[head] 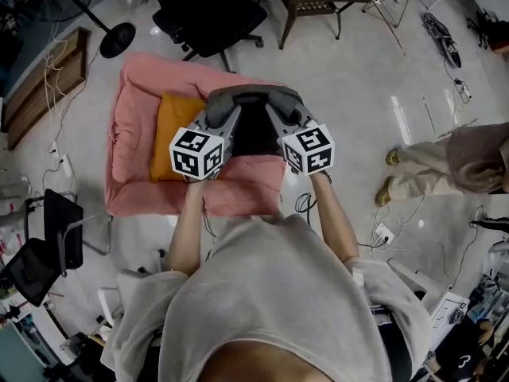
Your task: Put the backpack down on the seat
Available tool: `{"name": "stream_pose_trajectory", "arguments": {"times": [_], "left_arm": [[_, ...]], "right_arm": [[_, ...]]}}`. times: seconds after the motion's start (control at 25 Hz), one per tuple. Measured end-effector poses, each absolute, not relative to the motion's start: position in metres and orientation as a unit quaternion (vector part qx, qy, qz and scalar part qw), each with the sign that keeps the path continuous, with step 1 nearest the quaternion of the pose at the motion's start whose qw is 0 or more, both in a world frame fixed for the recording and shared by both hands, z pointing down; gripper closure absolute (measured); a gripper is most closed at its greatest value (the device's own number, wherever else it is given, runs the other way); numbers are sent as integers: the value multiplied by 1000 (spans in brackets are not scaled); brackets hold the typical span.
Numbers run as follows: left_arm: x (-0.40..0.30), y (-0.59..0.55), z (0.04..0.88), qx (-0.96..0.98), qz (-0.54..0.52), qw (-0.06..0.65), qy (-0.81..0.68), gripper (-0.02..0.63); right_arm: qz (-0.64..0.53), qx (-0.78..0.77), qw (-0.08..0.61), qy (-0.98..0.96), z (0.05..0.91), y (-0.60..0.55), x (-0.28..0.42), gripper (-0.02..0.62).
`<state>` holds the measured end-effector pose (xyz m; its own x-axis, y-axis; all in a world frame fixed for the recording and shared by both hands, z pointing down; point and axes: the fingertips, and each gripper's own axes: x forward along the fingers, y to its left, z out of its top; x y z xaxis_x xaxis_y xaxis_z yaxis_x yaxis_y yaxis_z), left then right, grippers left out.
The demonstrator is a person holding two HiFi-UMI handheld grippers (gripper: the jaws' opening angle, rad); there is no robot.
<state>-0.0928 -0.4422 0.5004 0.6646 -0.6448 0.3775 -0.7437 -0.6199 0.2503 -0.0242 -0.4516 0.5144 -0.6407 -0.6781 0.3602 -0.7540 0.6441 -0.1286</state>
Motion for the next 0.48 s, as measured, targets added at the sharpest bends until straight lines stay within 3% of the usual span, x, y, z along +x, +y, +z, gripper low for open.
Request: {"name": "stream_pose_trajectory", "arguments": {"times": [0.48], "left_arm": [[-92,-467,556,879,144,247,-382,581]], "right_arm": [[187,399,163,-883,571,-470,-21,569]]}}
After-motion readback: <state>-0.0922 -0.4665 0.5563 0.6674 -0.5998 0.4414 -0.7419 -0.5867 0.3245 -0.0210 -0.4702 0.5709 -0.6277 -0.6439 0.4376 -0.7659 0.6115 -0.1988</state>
